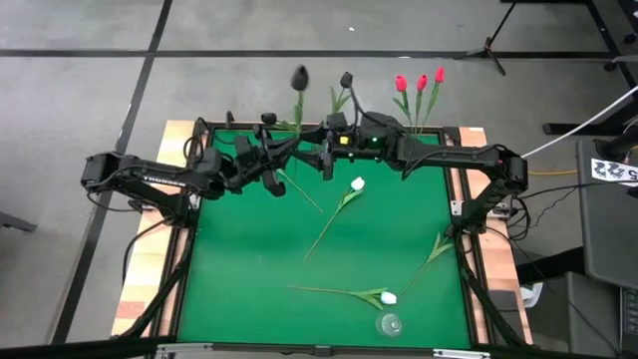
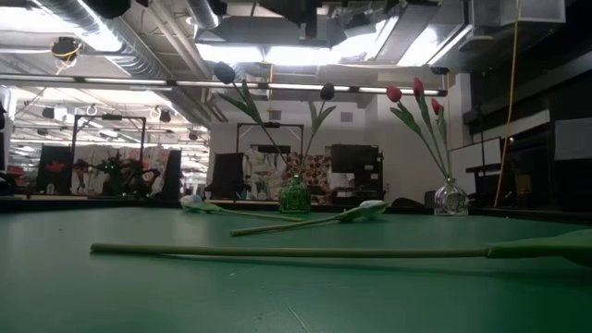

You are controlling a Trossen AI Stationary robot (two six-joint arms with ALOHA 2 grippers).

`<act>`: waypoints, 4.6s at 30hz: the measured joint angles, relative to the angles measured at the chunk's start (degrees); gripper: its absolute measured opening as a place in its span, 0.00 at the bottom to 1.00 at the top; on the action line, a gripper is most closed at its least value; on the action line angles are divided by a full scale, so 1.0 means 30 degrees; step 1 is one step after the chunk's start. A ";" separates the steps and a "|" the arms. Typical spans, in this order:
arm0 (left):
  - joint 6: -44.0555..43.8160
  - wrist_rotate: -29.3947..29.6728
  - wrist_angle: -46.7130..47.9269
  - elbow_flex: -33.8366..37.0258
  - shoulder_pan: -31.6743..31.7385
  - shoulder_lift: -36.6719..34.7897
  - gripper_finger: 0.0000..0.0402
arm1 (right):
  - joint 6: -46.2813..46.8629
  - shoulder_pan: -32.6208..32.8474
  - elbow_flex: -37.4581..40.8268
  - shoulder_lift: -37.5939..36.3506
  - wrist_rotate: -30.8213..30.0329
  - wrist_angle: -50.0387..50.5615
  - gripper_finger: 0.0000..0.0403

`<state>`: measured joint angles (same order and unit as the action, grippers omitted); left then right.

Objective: Sort flowers into vase by color
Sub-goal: Put the black tulip into the green vase

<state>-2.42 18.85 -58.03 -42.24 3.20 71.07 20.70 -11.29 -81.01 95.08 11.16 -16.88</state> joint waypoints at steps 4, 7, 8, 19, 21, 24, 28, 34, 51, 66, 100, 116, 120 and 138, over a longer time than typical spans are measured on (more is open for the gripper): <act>0.0246 -0.0255 -0.0202 0.0007 -0.0015 0.0031 0.01 | -0.0057 0.0015 0.0000 0.0069 -0.0220 0.0271 0.77; 0.0243 -0.0309 -0.0033 0.0007 -0.0007 0.0014 0.01 | -0.0147 0.0007 -0.0007 0.0047 -0.0437 0.0121 0.73; 0.0250 -0.0307 0.0149 0.0007 -0.0007 0.0016 0.01 | -0.0167 0.0007 -0.0007 0.0047 -0.0497 0.0168 0.71; 0.0257 -0.0123 0.0340 0.0015 0.0015 0.0021 0.01 | -0.0200 0.0051 -0.0007 0.0039 -0.0650 0.0280 0.27; 0.0264 -0.0113 0.0372 0.0015 0.0018 0.0021 0.01 | -0.0211 0.0058 -0.0010 0.0032 -0.0501 0.0276 0.17; 0.0029 -0.0102 0.0696 0.0015 0.0022 0.0021 0.01 | -0.0558 0.0058 -0.0015 0.0025 0.0145 0.0321 0.03; -0.0361 -0.0112 0.0904 0.0015 0.0018 0.0007 0.01 | -0.0550 0.0044 -0.0015 0.0025 0.0379 0.0415 0.03; -0.0118 0.0343 0.1628 0.0015 -0.0025 -0.0176 0.06 | -0.0393 0.0036 -0.0015 0.0025 -0.0149 0.0625 0.01; 0.0767 0.1219 1.1570 0.0022 -0.0016 -0.5669 0.46 | -0.3275 -0.1472 0.0124 -0.0085 -0.6190 0.1192 0.00; 0.0789 0.1254 1.3111 0.0022 -0.0019 -0.5865 0.46 | -0.4050 -0.3423 0.6997 0.0504 -0.7818 -0.7524 0.00; 0.1286 0.1297 1.4763 0.0197 -0.0015 -0.5814 0.46 | -0.5986 -0.4891 0.7278 0.4571 -0.7595 -1.0091 0.00; 0.1306 0.1297 1.4751 0.0204 -0.0015 -0.5814 0.46 | -0.5914 -0.4873 0.7338 0.4542 -0.7355 -1.0323 0.00; 0.1306 0.1297 1.4751 0.0204 -0.0015 -0.5814 0.46 | -0.5983 -0.4836 0.7344 0.4365 -0.7313 -1.0132 0.00; 0.1306 0.1297 1.4729 0.0204 -0.0015 -0.5814 0.46 | -0.6553 -0.4780 0.7329 0.3981 -0.7382 -0.8860 0.00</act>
<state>1.50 22.74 -13.85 -41.63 3.16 53.63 1.04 -25.63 -59.02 107.02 -10.98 -43.46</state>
